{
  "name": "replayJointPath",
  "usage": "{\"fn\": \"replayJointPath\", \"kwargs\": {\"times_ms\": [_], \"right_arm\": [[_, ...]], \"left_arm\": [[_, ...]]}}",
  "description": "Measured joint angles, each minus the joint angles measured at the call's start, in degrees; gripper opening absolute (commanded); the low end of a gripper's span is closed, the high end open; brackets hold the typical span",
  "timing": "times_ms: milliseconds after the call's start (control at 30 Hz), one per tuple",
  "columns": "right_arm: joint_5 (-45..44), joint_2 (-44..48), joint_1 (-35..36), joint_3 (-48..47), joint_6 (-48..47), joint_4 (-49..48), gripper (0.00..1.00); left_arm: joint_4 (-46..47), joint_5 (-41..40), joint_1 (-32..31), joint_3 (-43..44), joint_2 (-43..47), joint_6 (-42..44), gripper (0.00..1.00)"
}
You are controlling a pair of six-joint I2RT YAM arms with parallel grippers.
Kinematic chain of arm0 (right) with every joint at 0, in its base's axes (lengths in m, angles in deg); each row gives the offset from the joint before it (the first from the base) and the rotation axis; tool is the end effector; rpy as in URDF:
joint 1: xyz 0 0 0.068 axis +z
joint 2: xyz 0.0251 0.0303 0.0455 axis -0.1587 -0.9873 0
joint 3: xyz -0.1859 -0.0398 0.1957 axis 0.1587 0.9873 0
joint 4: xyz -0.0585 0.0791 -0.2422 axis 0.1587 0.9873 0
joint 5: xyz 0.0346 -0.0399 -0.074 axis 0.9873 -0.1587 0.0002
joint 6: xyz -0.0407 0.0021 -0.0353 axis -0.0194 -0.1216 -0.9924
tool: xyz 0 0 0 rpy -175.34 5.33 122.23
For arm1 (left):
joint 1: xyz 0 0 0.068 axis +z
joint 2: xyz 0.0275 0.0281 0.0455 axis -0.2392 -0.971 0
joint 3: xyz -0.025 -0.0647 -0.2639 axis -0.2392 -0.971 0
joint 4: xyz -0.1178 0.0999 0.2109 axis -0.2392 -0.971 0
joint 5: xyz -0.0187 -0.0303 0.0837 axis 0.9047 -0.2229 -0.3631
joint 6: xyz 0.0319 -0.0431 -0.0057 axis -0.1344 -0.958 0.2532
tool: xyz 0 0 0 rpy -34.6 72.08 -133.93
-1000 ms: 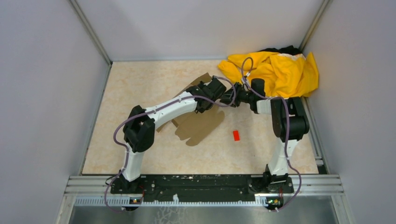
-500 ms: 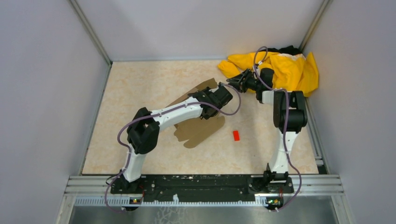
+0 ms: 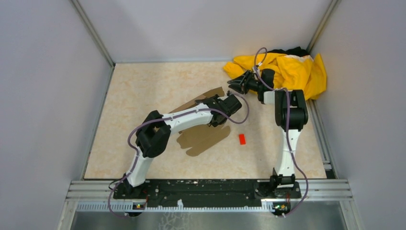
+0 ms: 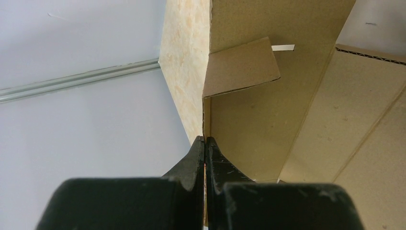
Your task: Fold the paper box
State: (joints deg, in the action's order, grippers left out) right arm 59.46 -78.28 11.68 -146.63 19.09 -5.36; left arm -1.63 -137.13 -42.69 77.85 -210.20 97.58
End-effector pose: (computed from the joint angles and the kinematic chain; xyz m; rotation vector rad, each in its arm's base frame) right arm 0.4649 0.0489 0.1452 0.4527 2.0495 1.6431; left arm 0.2730 -0.3555 0.2153 1.1042 1.8942 1.1068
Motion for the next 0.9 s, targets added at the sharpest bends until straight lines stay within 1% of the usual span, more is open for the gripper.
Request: {"fn": "replayJointPath", "kwargs": {"times_ms": [267,467,667,900], "right_arm": [[1.3,-1.1,3.8,-0.6,-1.3,1.1,0.35],[1.9,-1.1,5.4,-0.3,-1.9,0.9,0.27],[2.8,-1.1,5.5,4.3,-1.8,-2.3,0.22],[3.6,-1.1,5.7,10.1,-0.7,-6.4,0.21]], "left_arm": [[-0.1,-0.1,-1.0,0.0,-1.2,-0.3,0.00],[-0.7,-0.1,-1.2,0.0,-1.9,-1.3,0.00],[-1.4,-0.1,-1.2,0.0,-2.1,-1.8,0.00],[-1.7,-0.2,-1.2,0.0,-2.4,-2.5,0.00]]}}
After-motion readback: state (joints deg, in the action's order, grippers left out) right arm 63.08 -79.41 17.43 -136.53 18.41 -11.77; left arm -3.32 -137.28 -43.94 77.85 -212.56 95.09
